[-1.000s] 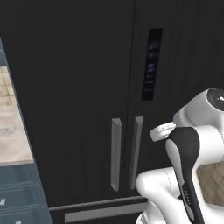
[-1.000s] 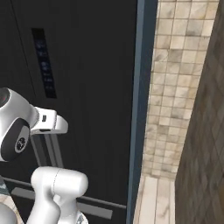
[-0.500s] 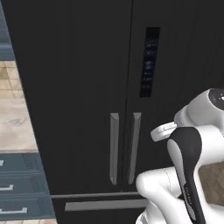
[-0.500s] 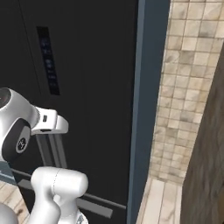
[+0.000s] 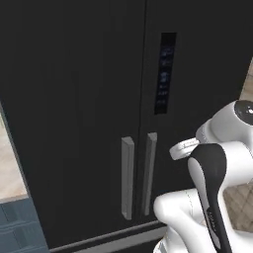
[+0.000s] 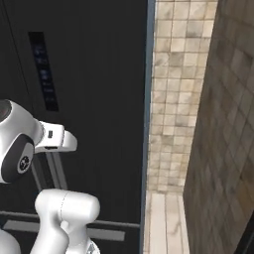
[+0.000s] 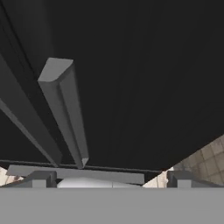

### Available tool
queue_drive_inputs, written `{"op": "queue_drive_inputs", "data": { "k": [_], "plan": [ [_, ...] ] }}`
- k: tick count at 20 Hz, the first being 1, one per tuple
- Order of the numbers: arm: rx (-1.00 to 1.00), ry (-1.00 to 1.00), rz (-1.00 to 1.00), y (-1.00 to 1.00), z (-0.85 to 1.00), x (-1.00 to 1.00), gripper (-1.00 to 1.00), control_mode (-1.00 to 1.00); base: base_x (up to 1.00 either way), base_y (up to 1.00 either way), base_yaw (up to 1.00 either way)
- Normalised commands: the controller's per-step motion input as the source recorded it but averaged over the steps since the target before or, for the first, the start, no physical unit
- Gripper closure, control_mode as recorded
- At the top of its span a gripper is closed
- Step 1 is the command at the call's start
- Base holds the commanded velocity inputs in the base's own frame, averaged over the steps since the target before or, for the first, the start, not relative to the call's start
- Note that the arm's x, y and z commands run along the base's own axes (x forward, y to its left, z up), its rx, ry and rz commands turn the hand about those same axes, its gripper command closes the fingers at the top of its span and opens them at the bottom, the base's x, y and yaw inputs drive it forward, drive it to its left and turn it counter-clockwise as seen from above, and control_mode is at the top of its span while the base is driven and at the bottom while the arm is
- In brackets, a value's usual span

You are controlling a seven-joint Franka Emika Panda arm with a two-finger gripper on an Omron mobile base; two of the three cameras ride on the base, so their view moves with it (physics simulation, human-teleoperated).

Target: Navigate to the fridge.

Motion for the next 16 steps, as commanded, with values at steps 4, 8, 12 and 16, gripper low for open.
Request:
{"op": "queue_drive_inputs", "data": {
  "k": [4, 8, 12, 16],
  "plan": [
    [0.00, 0.00, 0.00, 0.00, 0.00, 0.00, -1.00, 1.00, 0.49, 0.02, -0.77],
    [0.00, 0.00, 0.00, 0.00, 0.00, 0.00, -1.00, 1.00, 0.29, 0.09, -0.80],
    [0.00, 0.00, 0.00, 0.00, 0.00, 0.00, -1.00, 1.00, 0.25, 0.18, -0.80],
    [0.00, 0.00, 0.00, 0.00, 0.00, 0.00, -1.00, 1.00, 0.36, 0.25, -0.75]
  ]
}}
